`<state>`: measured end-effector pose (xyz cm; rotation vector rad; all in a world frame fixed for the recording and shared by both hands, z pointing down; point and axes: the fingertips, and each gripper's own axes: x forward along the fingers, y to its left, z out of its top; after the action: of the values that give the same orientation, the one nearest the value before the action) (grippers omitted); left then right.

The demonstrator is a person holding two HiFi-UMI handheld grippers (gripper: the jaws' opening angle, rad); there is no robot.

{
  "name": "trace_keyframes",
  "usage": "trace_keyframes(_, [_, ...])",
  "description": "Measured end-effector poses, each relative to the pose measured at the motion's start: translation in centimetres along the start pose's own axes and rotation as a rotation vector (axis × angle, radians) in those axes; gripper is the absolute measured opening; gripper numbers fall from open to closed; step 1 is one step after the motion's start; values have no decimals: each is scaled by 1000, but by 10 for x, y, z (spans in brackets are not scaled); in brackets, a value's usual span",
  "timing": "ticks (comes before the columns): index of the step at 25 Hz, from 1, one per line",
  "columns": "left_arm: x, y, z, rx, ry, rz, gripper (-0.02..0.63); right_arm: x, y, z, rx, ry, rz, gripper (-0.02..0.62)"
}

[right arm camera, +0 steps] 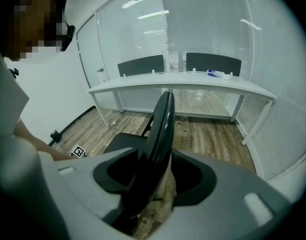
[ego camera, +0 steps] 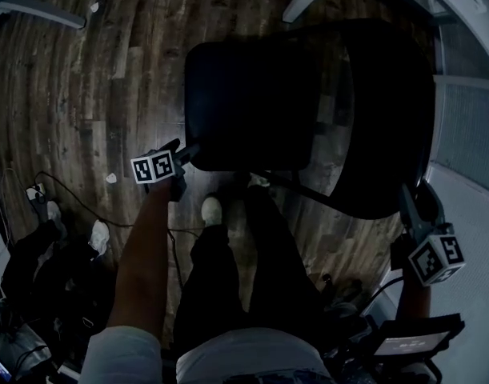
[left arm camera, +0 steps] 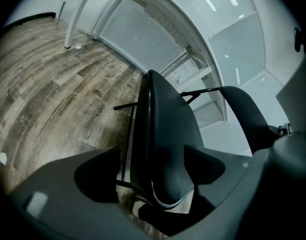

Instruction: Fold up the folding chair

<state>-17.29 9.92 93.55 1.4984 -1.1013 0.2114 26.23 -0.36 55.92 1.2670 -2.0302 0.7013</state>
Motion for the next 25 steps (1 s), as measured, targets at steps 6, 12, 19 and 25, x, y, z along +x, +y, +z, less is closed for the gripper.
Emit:
trace_keyframes(6, [25, 9, 4, -138, -66, -129, 440, 0, 0, -2, 50, -42, 3, 204])
trace_keyframes(12, [43, 1, 2, -190, -57, -280, 440, 4, -1, -2, 94, -54, 27, 211])
trace_keyframes(19, [55, -21, -5, -213, -33, -432, 371, 13, 4, -8, 131, -64, 83, 210])
trace_keyframes(25, [52, -26, -10, -210, 9, -468, 325, 21, 10, -15, 91, -37, 78, 188])
